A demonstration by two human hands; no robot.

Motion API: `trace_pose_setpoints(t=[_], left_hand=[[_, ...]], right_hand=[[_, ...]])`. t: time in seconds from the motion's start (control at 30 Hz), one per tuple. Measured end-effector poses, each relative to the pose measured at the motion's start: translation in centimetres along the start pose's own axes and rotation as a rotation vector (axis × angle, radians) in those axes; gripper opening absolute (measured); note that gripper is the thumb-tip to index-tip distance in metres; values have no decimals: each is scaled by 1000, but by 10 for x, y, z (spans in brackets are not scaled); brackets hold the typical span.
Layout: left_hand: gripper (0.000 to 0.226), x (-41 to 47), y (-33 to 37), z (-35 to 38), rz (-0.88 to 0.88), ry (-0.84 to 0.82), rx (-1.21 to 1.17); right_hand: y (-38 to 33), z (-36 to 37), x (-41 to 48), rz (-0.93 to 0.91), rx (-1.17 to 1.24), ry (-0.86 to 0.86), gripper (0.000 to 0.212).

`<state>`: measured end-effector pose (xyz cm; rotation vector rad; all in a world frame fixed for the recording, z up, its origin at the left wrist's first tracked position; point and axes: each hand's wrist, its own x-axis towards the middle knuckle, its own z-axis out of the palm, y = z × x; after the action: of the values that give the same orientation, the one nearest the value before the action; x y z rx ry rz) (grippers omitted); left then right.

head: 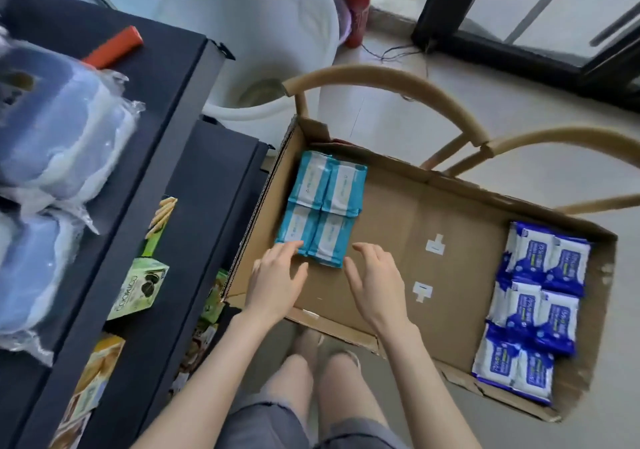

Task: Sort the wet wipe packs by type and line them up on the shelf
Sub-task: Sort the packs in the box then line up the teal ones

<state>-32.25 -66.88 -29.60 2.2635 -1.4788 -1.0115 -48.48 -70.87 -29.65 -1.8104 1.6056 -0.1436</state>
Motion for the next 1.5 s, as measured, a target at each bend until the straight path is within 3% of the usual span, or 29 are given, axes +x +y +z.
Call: trace_pose_setpoints(t=[0.23,0.5,0.73,0.87,1.03,1.23,1.37,1.5], left_hand=[[46,91,-53,60,-216,-97,-38],[79,148,-105,124,-419,-55,-33],[76,157,-118,152,-454,113,-54],[70,155,-118,153,-492,173,-75],[25,140,-108,140,-552,188,-209],[8,78,-92,111,-622,214,-651],[20,26,-67,83,-573,249,-872],[26,-30,-48,61,-548,407,-987]], right_hand=[[41,72,79,198,64,-140,36],[82,149,129,459,337,-125,60],[97,183,147,606,420,43,49],[98,184,148,663,502,13,33],[97,173,130,633,609,-46,23],[77,124,76,600,833,-40,16],[58,84,37,527,962,-87,14],[42,51,1,427,970,-179,23]])
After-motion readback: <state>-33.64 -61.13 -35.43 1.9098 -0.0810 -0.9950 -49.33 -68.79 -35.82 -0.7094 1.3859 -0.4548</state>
